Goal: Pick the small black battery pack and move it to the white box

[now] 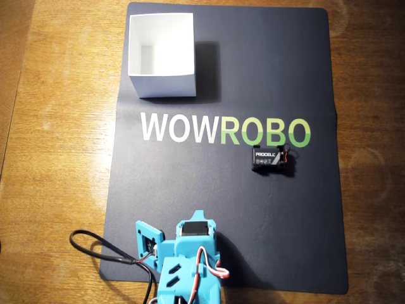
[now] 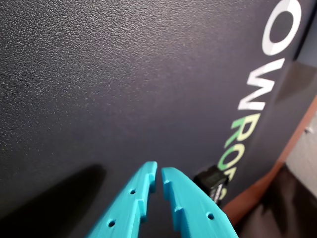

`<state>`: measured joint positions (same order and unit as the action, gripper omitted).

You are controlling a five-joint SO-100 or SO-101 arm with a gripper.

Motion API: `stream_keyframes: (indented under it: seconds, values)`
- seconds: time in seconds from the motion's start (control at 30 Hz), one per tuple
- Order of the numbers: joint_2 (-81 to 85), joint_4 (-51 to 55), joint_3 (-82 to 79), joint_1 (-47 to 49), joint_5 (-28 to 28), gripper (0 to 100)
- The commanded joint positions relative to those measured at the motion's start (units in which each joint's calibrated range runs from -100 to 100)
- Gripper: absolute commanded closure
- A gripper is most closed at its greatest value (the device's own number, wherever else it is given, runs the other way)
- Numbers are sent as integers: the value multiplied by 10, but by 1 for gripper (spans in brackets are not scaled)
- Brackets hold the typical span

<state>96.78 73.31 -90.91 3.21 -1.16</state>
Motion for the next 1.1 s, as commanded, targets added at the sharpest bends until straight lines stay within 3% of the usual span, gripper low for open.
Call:
stream_keyframes:
  seconds: [0.0,0.9,1.07]
  values:
    - [-2,5,0,0,-2,99]
    - [-17,-60,33,8,-1,99]
    - [-105,-60,85,10,-1,99]
